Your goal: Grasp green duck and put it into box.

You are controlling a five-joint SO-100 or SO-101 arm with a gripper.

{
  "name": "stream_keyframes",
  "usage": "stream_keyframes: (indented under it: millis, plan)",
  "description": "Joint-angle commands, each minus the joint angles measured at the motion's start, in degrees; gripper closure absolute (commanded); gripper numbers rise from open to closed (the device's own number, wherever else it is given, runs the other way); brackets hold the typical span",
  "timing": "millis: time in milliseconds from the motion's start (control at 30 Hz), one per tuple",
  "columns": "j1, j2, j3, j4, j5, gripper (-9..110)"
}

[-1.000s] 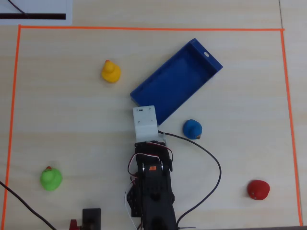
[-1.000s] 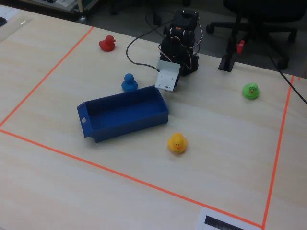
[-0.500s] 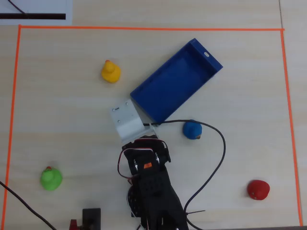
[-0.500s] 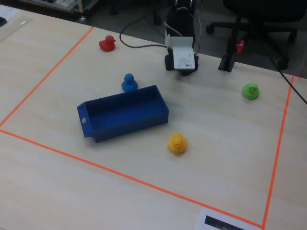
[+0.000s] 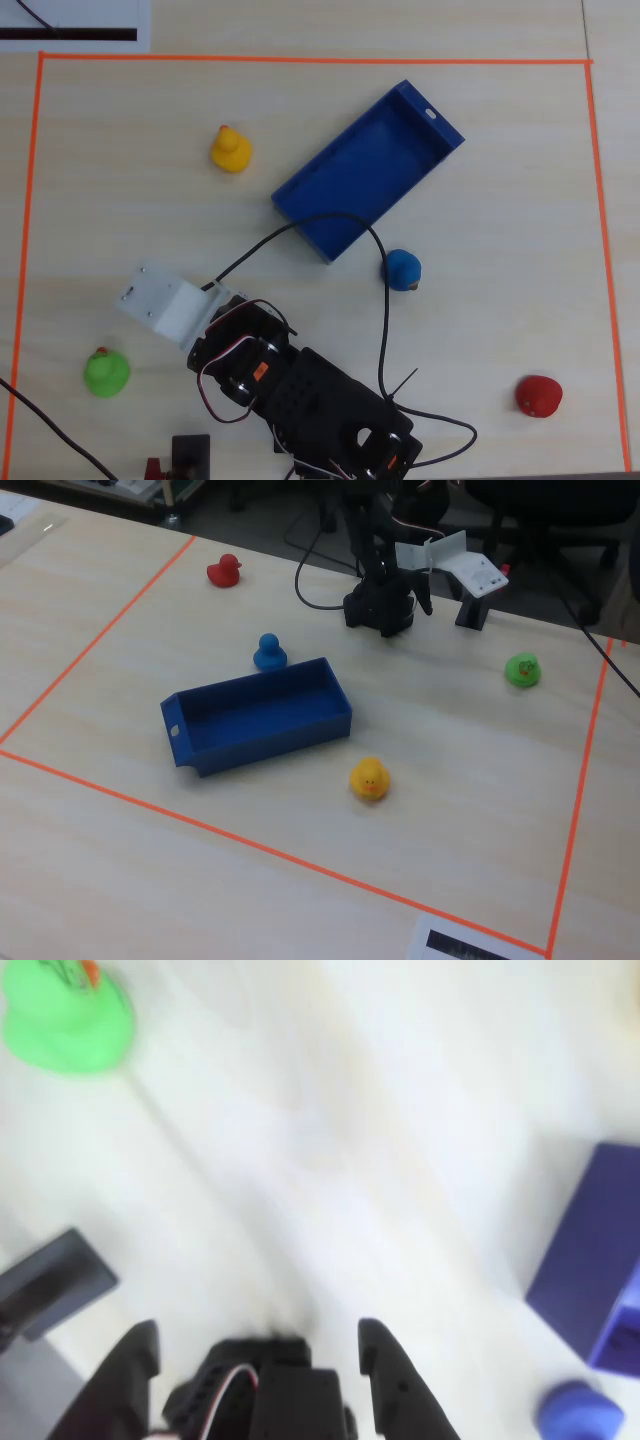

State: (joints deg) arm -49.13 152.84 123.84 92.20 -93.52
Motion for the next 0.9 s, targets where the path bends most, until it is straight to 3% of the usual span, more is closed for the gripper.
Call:
stream_keyframes:
  millis: [0,200,367,633,867]
  plan:
    - [-1.3,0.1,-0.4,-1.1,-1.8,72]
    - [-7.9,3.2,3.5,-1.7,-2.9,69]
    - [-14.2,4.2,11.3,-14.1,-2.9,70]
    - [-18.7,4.6,14.9,-21.7,-3.9,68]
    - [-20.0,-8.2,16.2,-34.6,-3.3,68]
